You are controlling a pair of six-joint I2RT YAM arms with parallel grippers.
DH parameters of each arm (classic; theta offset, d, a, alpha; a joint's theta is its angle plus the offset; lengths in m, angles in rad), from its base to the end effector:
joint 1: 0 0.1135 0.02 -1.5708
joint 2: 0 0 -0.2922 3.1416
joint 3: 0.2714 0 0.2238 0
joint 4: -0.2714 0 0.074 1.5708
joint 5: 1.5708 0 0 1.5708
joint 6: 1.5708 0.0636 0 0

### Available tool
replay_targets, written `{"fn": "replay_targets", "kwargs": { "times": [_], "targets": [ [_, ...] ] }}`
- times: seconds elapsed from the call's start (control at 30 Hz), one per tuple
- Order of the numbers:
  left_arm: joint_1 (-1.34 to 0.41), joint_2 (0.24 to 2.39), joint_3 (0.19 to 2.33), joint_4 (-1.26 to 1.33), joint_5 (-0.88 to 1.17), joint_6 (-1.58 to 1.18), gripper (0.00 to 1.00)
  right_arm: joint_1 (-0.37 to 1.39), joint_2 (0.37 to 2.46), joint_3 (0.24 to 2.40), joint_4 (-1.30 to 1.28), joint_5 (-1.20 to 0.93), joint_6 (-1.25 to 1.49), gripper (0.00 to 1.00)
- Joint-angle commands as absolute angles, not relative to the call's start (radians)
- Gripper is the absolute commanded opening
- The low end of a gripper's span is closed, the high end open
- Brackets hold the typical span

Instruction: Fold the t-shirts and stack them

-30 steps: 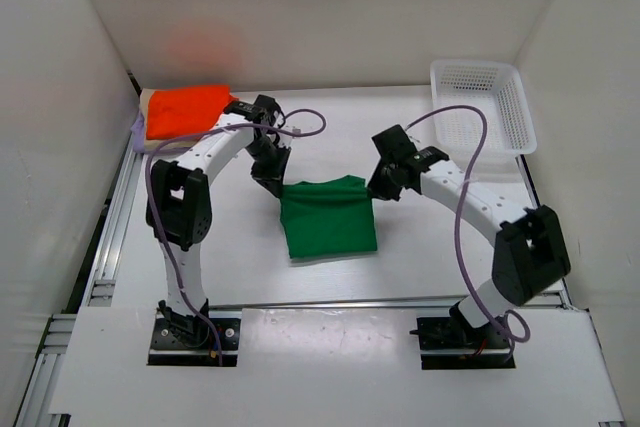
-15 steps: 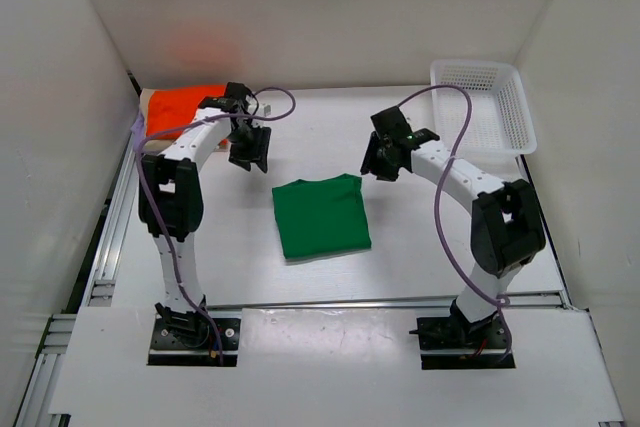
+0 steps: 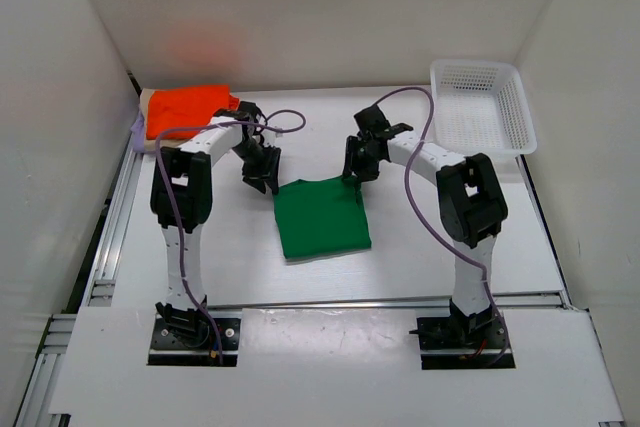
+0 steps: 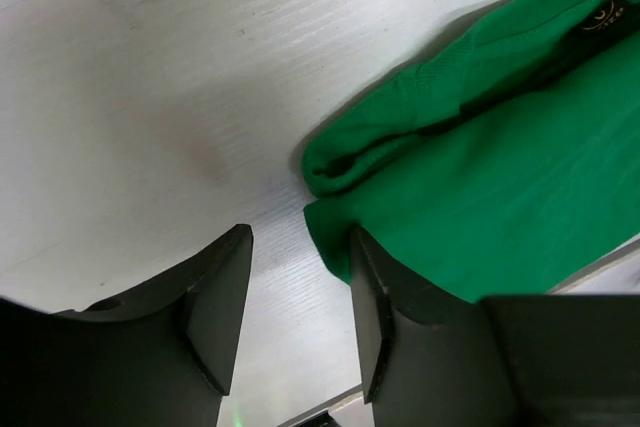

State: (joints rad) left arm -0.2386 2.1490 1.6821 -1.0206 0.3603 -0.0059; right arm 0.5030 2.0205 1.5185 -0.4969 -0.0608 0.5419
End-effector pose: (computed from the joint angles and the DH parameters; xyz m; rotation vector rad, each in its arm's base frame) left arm 0.3934 -0.1188 0.1817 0.3773 3.0283 -0.5671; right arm 0.3830 0.2152 0.2099 0.0277 2.6385 0.4566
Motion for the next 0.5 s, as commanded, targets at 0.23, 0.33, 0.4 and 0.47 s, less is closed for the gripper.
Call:
{"fn": "replay_targets", "kwargs": {
  "times": [0.23,0.33,0.4,0.47],
  "targets": [
    [-0.247,2.174,1.733,-1.041,0.478,0.000,0.40,0.500,2.036,1.563,-0.506,-0.123,0.532,0.33],
    [-0.247,2.174,1.743,-1.051,0.503,0.000,0.30,0.500,2.017,1.552,-0.506,-0.132,0.541,0.15],
    [-0.247,2.174,1.743,-1.060,0.515,0.000,0.14,0.500,2.008,1.540,-0.497,-0.141,0.541,0.05],
    [-0.247,2.174,1.743,-1.072,0.515,0.000,0.10,0.500,1.979,1.526,-0.497,-0.150,0.569,0.01]
  ]
}}
